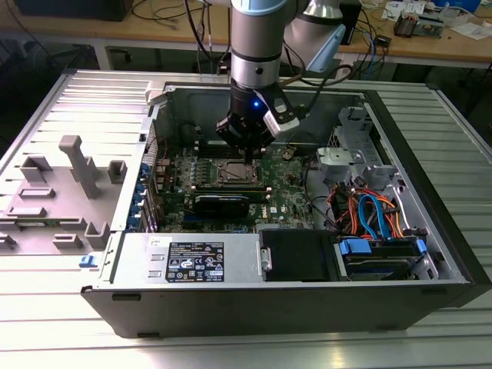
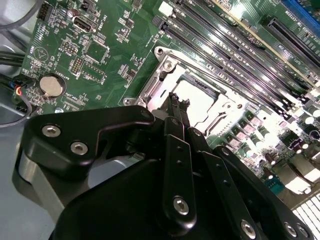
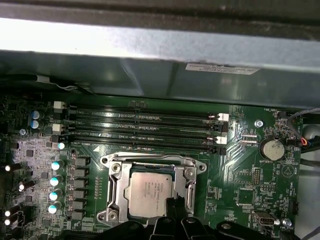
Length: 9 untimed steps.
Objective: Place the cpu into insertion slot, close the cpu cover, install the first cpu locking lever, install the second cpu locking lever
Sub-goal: 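Install the second cpu locking lever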
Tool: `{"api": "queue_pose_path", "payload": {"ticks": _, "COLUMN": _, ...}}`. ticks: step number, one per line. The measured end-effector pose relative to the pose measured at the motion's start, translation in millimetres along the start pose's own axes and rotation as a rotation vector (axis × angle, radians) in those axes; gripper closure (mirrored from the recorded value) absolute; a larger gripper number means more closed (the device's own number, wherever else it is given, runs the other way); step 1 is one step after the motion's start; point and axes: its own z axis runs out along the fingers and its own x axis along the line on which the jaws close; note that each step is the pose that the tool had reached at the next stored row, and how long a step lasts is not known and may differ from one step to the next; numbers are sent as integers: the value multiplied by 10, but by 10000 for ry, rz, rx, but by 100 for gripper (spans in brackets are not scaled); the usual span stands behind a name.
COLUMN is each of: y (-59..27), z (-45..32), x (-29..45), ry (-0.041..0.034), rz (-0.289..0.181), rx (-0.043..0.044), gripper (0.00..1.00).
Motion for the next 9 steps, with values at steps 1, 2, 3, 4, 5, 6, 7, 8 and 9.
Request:
{"api": "queue_pose_path", "payload": {"ticks": 1, "y": 0, "z": -3, "x": 0, "ry": -1, "rz": 0, "rx": -1, "gripper": 89}}
{"api": "queue_pose_path", "payload": {"ticks": 2, "y": 0, "z": -2, "x": 0, "ry": -1, "rz": 0, "rx": -2, "gripper": 89}}
{"api": "queue_pose_path", "payload": {"ticks": 3, "y": -1, "z": -2, "x": 0, "ry": 0, "rz": -1, "rx": -1, "gripper": 89}}
{"api": "queue_pose_path", "payload": {"ticks": 4, "y": -13, "z": -2, "x": 0, "ry": 0, "rz": -3, "rx": 1, "gripper": 89}}
{"api": "queue_pose_path", "payload": {"ticks": 5, "y": -21, "z": -2, "x": 1, "ry": 0, "rz": -1, "rx": 1, "gripper": 89}}
{"api": "queue_pose_path", "payload": {"ticks": 6, "y": -31, "z": -2, "x": 2, "ry": 0, "rz": -1, "rx": 1, "gripper": 89}}
{"api": "queue_pose_path", "payload": {"ticks": 7, "y": -34, "z": -2, "x": 3, "ry": 0, "rz": 0, "rx": 1, "gripper": 89}}
{"api": "queue_pose_path", "payload": {"ticks": 8, "y": -34, "z": -2, "x": 3, "ry": 0, "rz": 1, "rx": 1, "gripper": 89}}
{"api": "queue_pose_path", "payload": {"ticks": 9, "y": -36, "z": -6, "x": 3, "ry": 1, "rz": 1, "rx": 3, "gripper": 89}}
